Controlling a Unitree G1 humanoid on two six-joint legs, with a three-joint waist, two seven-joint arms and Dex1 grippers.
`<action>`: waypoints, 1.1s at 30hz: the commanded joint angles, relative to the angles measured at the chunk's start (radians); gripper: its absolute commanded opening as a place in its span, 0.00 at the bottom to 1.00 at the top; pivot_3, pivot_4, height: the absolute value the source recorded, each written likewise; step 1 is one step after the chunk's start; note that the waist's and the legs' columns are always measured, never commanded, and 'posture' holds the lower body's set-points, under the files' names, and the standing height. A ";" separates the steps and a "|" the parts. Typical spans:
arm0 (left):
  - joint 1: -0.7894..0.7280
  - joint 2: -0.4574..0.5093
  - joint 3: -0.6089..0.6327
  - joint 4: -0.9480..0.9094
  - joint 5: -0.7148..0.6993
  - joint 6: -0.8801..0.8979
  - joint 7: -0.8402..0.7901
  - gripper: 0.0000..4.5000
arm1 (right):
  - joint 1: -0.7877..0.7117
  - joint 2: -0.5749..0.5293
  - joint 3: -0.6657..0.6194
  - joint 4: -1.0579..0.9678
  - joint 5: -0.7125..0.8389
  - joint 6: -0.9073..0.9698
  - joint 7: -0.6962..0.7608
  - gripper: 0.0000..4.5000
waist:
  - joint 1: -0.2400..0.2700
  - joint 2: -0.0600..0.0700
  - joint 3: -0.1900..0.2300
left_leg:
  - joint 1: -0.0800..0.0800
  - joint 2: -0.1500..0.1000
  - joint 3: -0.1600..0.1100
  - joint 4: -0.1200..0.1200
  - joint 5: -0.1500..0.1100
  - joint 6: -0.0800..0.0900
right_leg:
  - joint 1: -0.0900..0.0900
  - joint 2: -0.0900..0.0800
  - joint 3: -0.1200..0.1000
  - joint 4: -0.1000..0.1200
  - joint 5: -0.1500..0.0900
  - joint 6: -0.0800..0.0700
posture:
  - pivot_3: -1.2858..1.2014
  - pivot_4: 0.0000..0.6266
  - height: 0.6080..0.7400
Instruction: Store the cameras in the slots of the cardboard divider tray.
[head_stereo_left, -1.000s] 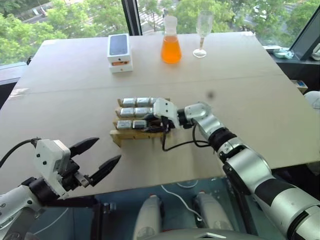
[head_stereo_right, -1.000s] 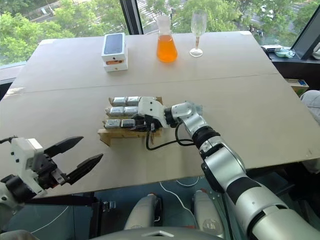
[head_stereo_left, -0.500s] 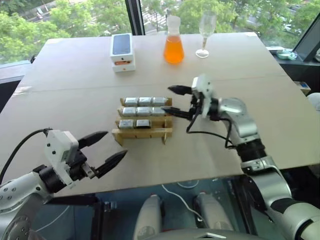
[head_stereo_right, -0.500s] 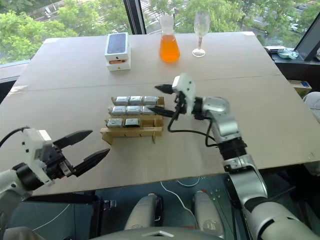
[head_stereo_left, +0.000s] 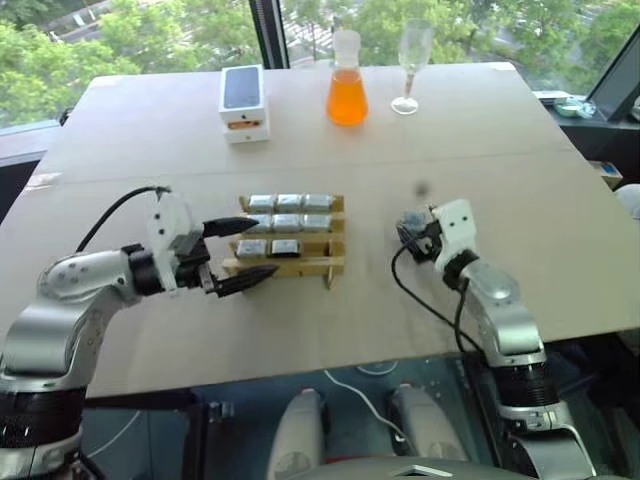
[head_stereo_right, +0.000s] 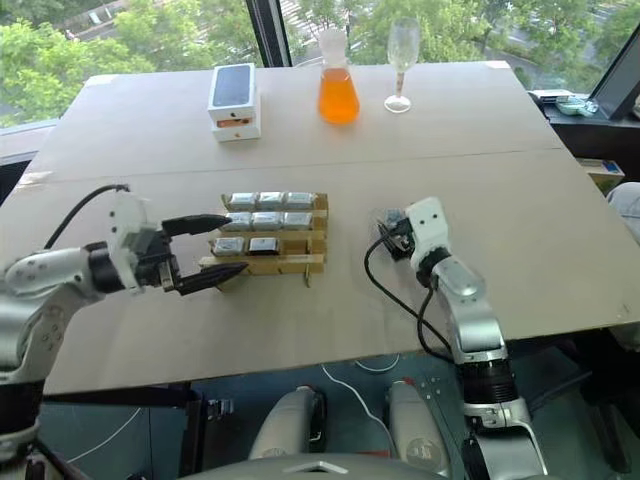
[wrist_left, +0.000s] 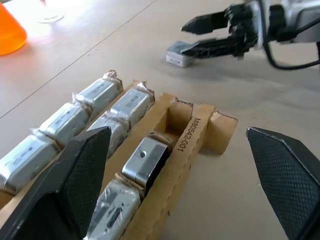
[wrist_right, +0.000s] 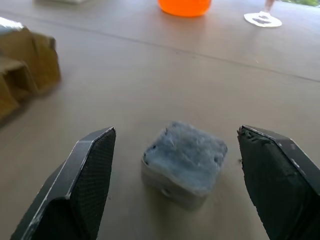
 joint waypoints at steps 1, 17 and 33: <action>-0.067 0.029 -0.014 0.051 0.007 -0.031 -0.070 1.00 | -0.001 0.037 0.010 -0.005 -0.027 0.009 -0.089 0.86 | -0.001 0.000 0.000 | 0.000 0.000 0.000 0.000 0.000 0.000 | 0.000 0.000 0.000 0.000 0.000 0.000 | 0.52 0.24 1.00; -0.222 0.024 -0.106 0.197 0.091 -0.114 -0.200 1.00 | -0.095 0.167 -0.060 0.185 0.061 0.067 -0.215 0.86 | -0.001 -0.002 -0.001 | 0.000 0.000 -0.001 0.001 0.000 0.000 | 0.001 0.001 0.000 0.000 0.000 0.000 | 0.52 0.24 1.00; -0.500 -0.104 -0.256 0.403 0.163 -0.146 -0.259 1.00 | -0.151 -0.204 0.246 0.162 -0.116 -0.375 0.202 0.45 | 0.000 -0.001 0.000 | 0.000 -0.001 -0.002 0.002 0.000 0.001 | 0.002 0.001 -0.001 0.001 0.000 0.001 | 0.52 0.24 1.00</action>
